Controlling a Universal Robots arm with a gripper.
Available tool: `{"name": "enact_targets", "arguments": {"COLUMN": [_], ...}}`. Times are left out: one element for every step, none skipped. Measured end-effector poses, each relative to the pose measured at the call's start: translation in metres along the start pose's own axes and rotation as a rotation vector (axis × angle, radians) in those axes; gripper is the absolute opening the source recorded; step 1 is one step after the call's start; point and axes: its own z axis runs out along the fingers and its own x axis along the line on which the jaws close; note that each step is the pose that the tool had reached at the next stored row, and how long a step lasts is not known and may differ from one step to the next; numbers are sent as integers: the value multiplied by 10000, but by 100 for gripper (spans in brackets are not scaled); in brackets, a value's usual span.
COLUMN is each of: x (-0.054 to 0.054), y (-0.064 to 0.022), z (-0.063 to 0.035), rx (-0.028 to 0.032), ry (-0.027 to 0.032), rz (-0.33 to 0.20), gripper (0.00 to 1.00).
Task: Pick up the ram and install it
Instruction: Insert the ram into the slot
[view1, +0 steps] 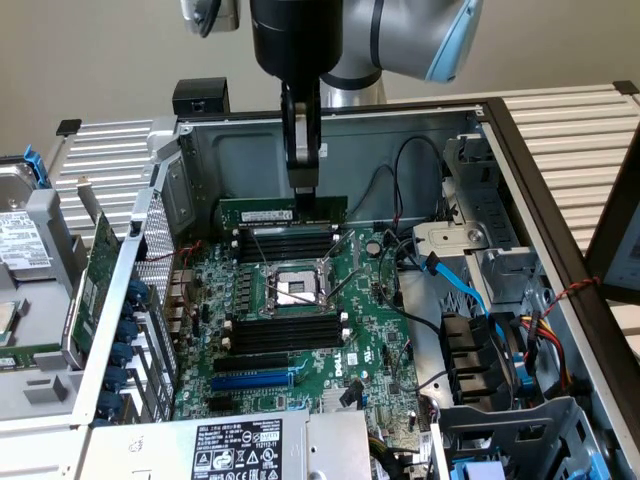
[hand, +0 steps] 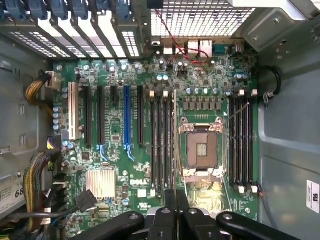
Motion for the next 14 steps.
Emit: {"name": "enact_targets", "arguments": {"x": [1, 1, 2, 2, 3, 3, 4, 4, 4, 5, 5, 1, -3, -7], "y": [0, 0, 1, 2, 3, 4, 5, 5, 5, 6, 10, 19, 27, 33], "z": [18, 34, 52, 71, 88, 105, 123, 138, 158, 174, 185, 198, 207, 212], "rx": [1, 1, 2, 3, 4, 5, 7, 8, 14, 21, 29, 74, 131, 168], "ry": [9, 17, 24, 28, 33, 37, 47, 60, 94, 119, 134, 166, 200, 221], "rz": [8, 23, 42, 69, 96, 118, 139, 160, 190, 209, 219, 226, 227, 227], "gripper": [12, 12, 12, 12, 12, 12, 12, 12, 12, 12, 12, 12, 12, 12]}}
